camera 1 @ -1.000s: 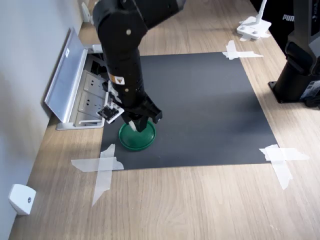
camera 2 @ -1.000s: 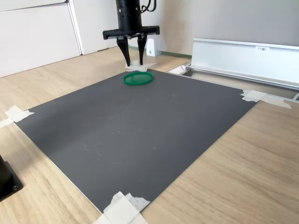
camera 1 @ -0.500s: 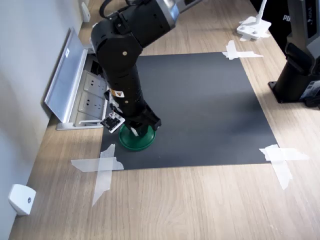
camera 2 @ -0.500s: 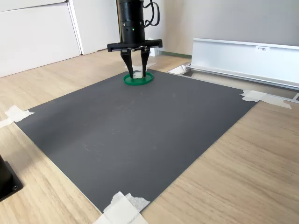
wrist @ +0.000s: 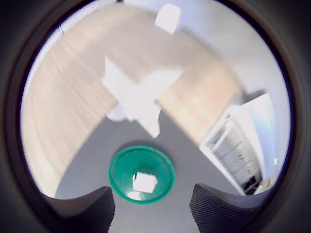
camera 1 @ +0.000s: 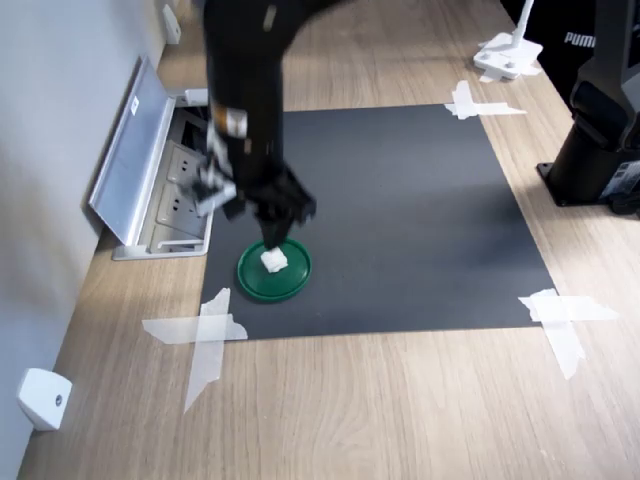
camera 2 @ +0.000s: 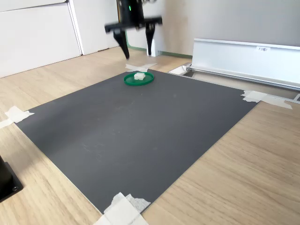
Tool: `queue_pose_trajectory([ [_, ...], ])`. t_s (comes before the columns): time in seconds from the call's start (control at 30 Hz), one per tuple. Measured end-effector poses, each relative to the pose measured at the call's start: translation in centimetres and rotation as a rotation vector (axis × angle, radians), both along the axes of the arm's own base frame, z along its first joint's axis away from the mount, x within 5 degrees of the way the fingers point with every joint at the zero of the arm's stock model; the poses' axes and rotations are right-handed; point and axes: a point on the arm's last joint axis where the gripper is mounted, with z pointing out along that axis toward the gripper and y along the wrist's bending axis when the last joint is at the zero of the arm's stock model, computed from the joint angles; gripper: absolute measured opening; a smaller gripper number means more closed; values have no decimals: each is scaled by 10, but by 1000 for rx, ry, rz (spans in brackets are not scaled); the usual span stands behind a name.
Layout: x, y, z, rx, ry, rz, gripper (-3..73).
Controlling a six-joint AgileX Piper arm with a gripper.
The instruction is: Grasp a white terminal and put it on the green lid.
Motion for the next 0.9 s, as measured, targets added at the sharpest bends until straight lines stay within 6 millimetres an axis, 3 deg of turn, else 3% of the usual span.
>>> queue_pose_trajectory([
  [0.17,-33,-11,66,72,-172,-30,543],
  [0.27,-63,-21,93,109,-267,-61,399],
  [0.37,-95,-34,108,121,-352,-81,228],
  [0.47,-123,-49,111,142,-413,-117,60],
  [0.53,-141,-62,110,166,-448,-159,19],
  [0.73,-191,-104,107,257,-694,-304,-5],
  [0.9,-226,-124,72,361,-856,-450,-5],
])
